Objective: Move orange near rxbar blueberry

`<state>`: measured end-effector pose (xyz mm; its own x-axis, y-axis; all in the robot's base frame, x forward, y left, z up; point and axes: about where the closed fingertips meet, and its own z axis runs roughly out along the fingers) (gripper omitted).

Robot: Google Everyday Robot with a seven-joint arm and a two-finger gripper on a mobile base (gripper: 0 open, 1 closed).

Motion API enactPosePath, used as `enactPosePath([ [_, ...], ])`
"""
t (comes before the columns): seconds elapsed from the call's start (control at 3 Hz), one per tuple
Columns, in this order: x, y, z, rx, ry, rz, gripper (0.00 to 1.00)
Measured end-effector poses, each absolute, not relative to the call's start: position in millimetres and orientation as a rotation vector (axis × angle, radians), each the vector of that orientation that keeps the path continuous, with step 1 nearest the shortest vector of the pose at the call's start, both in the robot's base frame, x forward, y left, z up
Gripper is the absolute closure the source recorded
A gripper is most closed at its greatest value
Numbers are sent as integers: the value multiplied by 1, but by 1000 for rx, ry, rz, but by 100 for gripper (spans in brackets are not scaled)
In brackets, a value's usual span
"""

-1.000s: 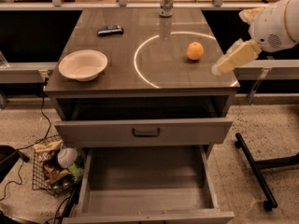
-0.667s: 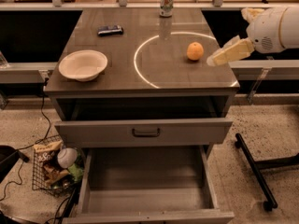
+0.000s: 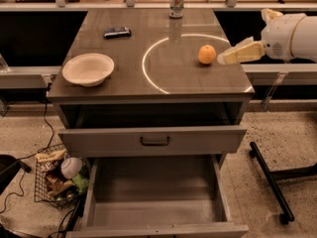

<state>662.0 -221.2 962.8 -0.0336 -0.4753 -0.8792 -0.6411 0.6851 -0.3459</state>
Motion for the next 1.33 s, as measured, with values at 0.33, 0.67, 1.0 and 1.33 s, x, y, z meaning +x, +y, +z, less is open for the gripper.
enactPosePath([
  [0.33, 667, -217, 957, -906, 1668, 188, 0],
  [0.67, 695, -203, 933, -884, 1633, 250, 0],
  [1.0, 722, -196, 914, -864, 1609, 273, 0],
  [1.33, 743, -194, 901, -838, 1602, 286, 0],
])
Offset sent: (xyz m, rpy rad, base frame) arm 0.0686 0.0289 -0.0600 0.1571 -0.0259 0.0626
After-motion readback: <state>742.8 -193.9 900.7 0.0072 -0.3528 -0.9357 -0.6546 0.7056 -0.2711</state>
